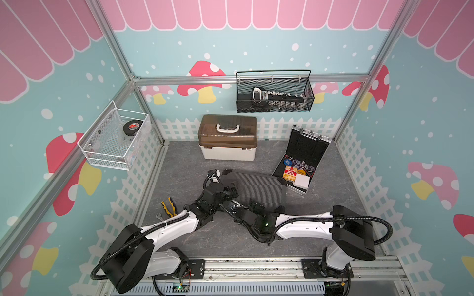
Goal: Close the poker set cases
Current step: Fasten the fastener on the poker set case.
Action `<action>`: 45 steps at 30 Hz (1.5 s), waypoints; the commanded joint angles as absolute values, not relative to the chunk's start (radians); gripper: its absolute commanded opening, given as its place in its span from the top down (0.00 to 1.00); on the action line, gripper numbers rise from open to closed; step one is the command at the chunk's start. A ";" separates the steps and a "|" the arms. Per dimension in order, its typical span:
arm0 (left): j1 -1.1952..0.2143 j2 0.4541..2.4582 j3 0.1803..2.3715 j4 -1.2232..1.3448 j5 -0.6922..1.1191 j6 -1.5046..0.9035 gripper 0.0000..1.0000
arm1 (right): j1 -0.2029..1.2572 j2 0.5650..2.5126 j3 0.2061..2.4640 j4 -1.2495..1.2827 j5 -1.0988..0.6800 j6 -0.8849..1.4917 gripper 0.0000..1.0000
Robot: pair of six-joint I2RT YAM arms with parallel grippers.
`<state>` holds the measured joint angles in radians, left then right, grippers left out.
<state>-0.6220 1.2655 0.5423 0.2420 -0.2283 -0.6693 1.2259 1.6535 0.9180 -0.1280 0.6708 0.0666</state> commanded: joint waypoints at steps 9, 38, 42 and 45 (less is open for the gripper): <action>-0.602 1.293 0.491 0.060 -0.258 -0.699 0.01 | 1.209 1.675 0.837 -0.319 0.445 0.071 0.46; -0.602 1.281 0.543 -0.019 -0.287 -0.684 0.01 | 1.062 1.611 0.798 -0.257 0.148 -0.012 0.65; -0.602 1.281 0.545 -0.021 -0.291 -0.685 0.01 | 1.059 1.581 0.819 -0.279 0.094 -0.016 0.49; -0.602 1.273 0.539 -0.020 -0.290 -0.687 0.01 | 1.058 1.560 0.848 -0.319 0.054 -0.005 0.39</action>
